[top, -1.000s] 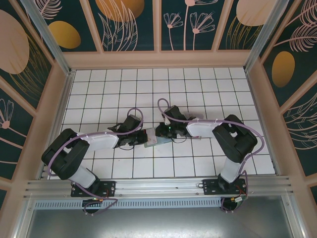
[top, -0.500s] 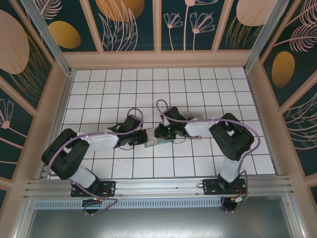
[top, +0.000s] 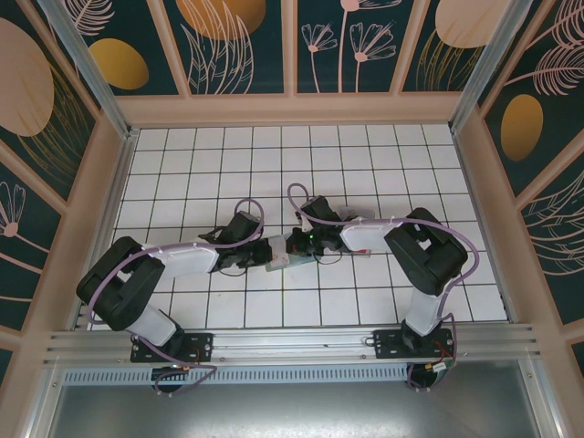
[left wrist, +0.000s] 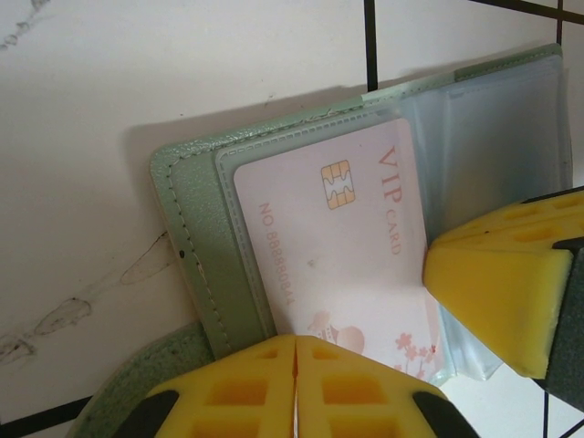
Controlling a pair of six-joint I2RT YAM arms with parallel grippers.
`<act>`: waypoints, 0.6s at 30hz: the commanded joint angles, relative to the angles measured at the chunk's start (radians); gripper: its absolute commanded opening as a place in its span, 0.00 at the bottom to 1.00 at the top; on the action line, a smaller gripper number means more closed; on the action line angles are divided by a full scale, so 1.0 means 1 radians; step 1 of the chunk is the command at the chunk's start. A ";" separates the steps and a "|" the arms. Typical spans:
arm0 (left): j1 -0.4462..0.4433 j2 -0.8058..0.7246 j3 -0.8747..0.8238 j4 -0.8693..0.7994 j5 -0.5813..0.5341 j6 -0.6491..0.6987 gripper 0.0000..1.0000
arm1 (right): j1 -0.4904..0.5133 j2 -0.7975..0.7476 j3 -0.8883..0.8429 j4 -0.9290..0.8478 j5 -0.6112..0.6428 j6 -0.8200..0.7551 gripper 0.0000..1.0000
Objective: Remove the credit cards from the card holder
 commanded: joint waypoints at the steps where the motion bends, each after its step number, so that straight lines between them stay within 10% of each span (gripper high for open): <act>1: 0.002 -0.007 -0.005 -0.116 -0.044 0.015 0.15 | -0.009 -0.048 -0.019 -0.010 0.027 -0.009 0.00; 13: 0.003 -0.007 -0.007 -0.104 -0.032 0.014 0.07 | -0.036 -0.082 -0.065 0.002 0.001 -0.011 0.00; 18: 0.003 0.011 -0.005 -0.096 -0.019 0.013 0.00 | -0.026 -0.038 -0.032 0.014 -0.015 -0.012 0.20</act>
